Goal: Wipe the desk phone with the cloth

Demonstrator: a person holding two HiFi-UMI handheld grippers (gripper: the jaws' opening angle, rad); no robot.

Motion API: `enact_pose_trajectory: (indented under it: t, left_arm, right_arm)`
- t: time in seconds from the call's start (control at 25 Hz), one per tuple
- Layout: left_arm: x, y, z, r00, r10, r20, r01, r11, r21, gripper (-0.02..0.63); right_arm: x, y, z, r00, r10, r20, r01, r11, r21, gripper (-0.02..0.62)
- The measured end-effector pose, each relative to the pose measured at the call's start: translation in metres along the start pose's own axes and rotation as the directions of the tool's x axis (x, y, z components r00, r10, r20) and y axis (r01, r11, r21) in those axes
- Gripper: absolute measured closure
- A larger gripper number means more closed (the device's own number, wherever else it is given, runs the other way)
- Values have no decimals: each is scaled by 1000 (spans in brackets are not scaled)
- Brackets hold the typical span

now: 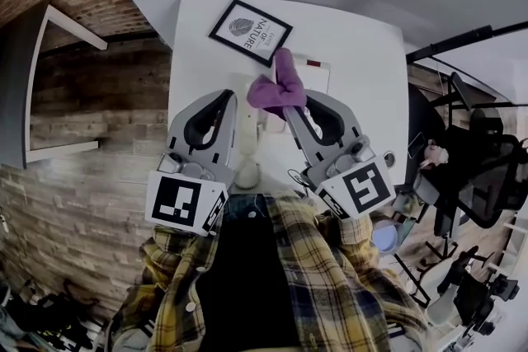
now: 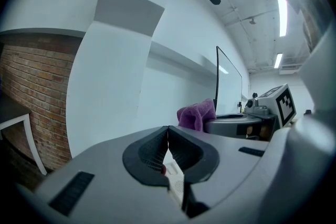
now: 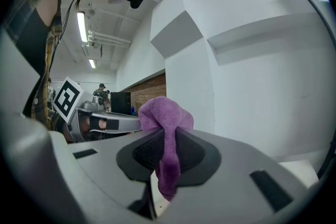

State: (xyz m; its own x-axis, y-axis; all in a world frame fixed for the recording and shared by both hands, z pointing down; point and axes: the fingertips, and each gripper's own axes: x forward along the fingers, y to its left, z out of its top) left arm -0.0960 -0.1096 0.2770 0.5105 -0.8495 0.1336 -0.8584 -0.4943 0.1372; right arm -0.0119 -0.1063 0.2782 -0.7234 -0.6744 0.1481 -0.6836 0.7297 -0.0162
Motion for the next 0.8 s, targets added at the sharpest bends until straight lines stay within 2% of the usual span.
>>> enact_pose_trajectory:
  t: [0.4,0.8]
  left_arm:
    - [1,-2,3,1000,-25,4,25,999,24,591]
    - [3,-3,5,1000,-30,6,29,999,34,592]
  right_arm:
    - [-3,-3,9,999,-15,31,15,1000,26,535]
    - [-5,-7,8,999,-37,17,37,999,7,535]
